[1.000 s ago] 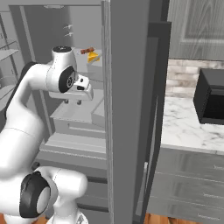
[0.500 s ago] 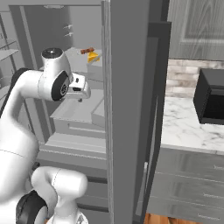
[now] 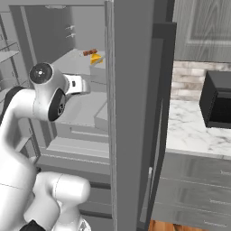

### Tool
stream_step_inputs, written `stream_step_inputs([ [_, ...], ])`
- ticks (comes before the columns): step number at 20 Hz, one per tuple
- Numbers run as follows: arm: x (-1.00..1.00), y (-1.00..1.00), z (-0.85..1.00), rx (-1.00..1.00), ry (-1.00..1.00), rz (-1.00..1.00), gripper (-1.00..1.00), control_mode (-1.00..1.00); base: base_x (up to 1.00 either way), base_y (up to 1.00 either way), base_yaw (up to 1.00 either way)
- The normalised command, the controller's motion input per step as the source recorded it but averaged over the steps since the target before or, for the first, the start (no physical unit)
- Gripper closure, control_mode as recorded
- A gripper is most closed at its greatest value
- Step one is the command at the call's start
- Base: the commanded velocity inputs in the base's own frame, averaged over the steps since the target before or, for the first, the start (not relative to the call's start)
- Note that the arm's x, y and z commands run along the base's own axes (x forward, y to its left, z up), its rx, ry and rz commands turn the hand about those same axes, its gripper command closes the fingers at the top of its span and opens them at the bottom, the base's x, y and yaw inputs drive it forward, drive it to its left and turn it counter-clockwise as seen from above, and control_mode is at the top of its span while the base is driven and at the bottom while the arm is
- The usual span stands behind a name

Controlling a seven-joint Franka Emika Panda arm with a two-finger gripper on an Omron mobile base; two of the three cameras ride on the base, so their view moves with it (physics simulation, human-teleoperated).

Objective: Pick the cheese from the fridge and the cheese grater from the cabinet and place them next to the salad bowl.

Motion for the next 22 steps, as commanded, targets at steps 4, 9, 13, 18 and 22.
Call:
stream_step_inputs([
  [4,0.00,0.03,0.44,0.00,-0.17,0.03,-1.00,-1.00,0.00,0.00,0.00],
  [9,0.05,0.01,0.41,0.00,-0.04,0.01,-1.00,-1.00,0.00,0.00,0.00],
  [13,0.03,0.00,0.54,0.00,0.00,0.00,-1.00,-1.00,0.00,0.00,0.00],
  [18,0.16,0.00,0.26,0.00,0.00,0.00,-1.00,-1.00,0.00,0.00,0.00],
  [22,0.23,0.02,0.00,0.00,-0.09,0.00,-1.00,-1.00,0.00,0.00,0.00],
])
